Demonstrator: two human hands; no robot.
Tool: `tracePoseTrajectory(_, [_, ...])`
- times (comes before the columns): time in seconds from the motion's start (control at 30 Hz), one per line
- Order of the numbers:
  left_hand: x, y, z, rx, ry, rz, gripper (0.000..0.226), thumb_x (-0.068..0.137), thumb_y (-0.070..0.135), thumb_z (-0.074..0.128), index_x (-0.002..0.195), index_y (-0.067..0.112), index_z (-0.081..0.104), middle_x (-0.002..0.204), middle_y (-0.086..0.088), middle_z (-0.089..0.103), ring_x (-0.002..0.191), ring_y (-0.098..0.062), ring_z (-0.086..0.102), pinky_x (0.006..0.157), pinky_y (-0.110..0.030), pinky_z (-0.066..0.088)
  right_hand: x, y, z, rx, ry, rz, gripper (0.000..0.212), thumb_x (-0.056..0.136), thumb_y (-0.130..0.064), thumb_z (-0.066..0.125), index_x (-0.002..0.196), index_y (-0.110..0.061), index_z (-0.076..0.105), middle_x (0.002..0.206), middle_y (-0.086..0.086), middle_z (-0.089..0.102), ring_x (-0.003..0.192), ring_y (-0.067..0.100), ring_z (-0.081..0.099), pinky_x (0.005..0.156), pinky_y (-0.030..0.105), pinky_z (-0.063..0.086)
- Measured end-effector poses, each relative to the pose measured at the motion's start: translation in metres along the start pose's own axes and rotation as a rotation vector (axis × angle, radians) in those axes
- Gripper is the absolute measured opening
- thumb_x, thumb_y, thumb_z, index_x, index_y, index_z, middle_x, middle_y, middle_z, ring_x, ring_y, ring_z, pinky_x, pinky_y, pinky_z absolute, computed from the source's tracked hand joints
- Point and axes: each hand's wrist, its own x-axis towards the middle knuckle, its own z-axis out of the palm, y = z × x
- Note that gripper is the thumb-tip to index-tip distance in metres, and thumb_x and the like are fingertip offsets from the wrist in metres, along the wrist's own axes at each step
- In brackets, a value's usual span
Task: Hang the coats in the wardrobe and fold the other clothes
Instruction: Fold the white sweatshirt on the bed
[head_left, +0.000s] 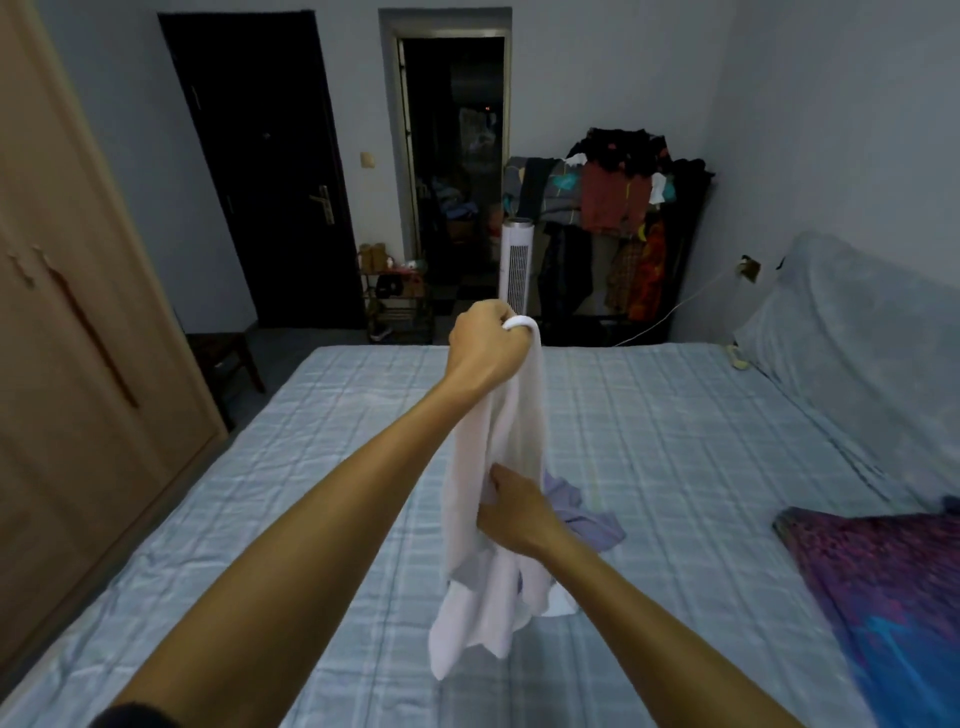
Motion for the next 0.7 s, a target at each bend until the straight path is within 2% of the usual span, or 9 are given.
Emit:
tracePoseTrajectory(0.07, [0.003,0.005,0.001,-0.028,0.026,-0.008,0.018,0.083,0.012,0.050,0.083,-0.001,0.063,0.072,-0.006,0.059,0.065,-0.016,0.051,0.054,-0.028,0.039,-0.003,-0.009,-0.002,-0.005,0.078,-0.022,0.014,0.091,-0.019,0.050,0.091,-0.009,0.060,0.100,0.010,0.063,0.097,0.026,0.059,0.078,0.032,0.043])
tracePoseTrajectory(0.17, [0.010,0.006,-0.003,-0.125,-0.135,-0.012,0.020,0.085,0.014,0.052,0.101,0.012,0.064,0.092,0.001,0.062,0.084,-0.014,0.058,0.065,-0.024,0.045,-0.007,-0.017,-0.016,0.095,0.076,-0.046,0.025,0.092,-0.006,0.053,0.116,0.001,0.056,0.117,0.017,0.060,0.111,0.031,0.056,0.088,0.031,0.042])
tracePoseTrajectory(0.23, [0.014,-0.005,-0.009,-0.161,-0.339,-0.067,0.041,0.086,0.014,0.055,0.127,0.021,0.051,0.107,-0.001,0.058,0.095,-0.016,0.057,0.078,-0.028,0.047,-0.005,-0.022,-0.030,0.343,0.070,0.005,0.031,0.093,-0.002,0.052,0.123,0.004,0.052,0.120,0.021,0.059,0.106,0.036,0.058,0.087,0.040,0.049])
tracePoseTrajectory(0.27, [0.015,-0.015,-0.012,-0.128,-0.378,-0.093,0.049,0.087,0.014,0.055,0.134,0.022,0.044,0.109,-0.002,0.056,0.096,-0.018,0.056,0.080,-0.031,0.046,-0.003,-0.024,-0.038,0.525,0.084,0.060,0.029,0.094,-0.002,0.050,0.122,0.003,0.053,0.114,0.022,0.061,0.096,0.035,0.063,0.078,0.043,0.054])
tracePoseTrajectory(0.37, [0.007,-0.054,-0.021,-0.003,-0.199,-0.088,0.038,0.091,0.019,0.053,0.128,0.019,0.050,0.107,-0.002,0.056,0.092,-0.019,0.057,0.073,-0.027,0.045,0.011,-0.026,-0.058,1.038,0.096,0.280,0.010,0.092,-0.006,0.057,0.102,-0.005,0.061,0.095,0.014,0.065,0.074,0.021,0.064,0.059,0.033,0.056])
tracePoseTrajectory(0.43, [-0.009,-0.080,-0.024,-0.129,-0.164,-0.127,0.028,0.091,0.008,0.046,0.116,0.013,0.058,0.103,-0.008,0.063,0.082,-0.020,0.060,0.066,-0.021,0.046,0.018,-0.019,-0.068,1.157,0.095,0.307,0.007,0.093,-0.002,0.055,0.090,-0.005,0.061,0.083,0.013,0.065,0.062,0.016,0.063,0.051,0.028,0.056])
tracePoseTrajectory(0.5, [-0.033,-0.103,-0.019,-0.245,-0.310,-0.216,0.030,0.085,0.001,0.043,0.107,0.013,0.060,0.096,-0.010,0.064,0.073,-0.017,0.059,0.060,-0.018,0.045,0.023,-0.018,-0.074,1.207,0.058,0.273,0.019,0.092,0.005,0.045,0.091,-0.002,0.063,0.062,0.006,0.060,0.041,0.006,0.052,0.046,0.022,0.052])
tracePoseTrajectory(0.57, [-0.059,-0.123,-0.004,-0.241,-0.494,-0.285,0.036,0.072,0.014,0.047,0.105,0.017,0.059,0.094,-0.005,0.063,0.077,-0.014,0.059,0.066,-0.023,0.044,0.027,-0.022,-0.080,1.259,0.035,0.242,0.025,0.090,0.010,0.040,0.096,0.000,0.063,0.048,-0.001,0.053,0.033,0.002,0.041,0.046,0.019,0.050])
tracePoseTrajectory(0.7, [-0.098,-0.147,0.036,-0.295,-0.605,-0.315,0.067,0.059,0.034,0.064,0.121,0.013,0.054,0.117,0.004,0.061,0.102,-0.011,0.058,0.090,-0.029,0.047,0.035,-0.039,-0.086,1.356,0.009,0.194,0.025,0.090,0.011,0.040,0.104,0.004,0.059,0.065,0.005,0.051,0.033,0.002,0.038,0.043,0.018,0.048])
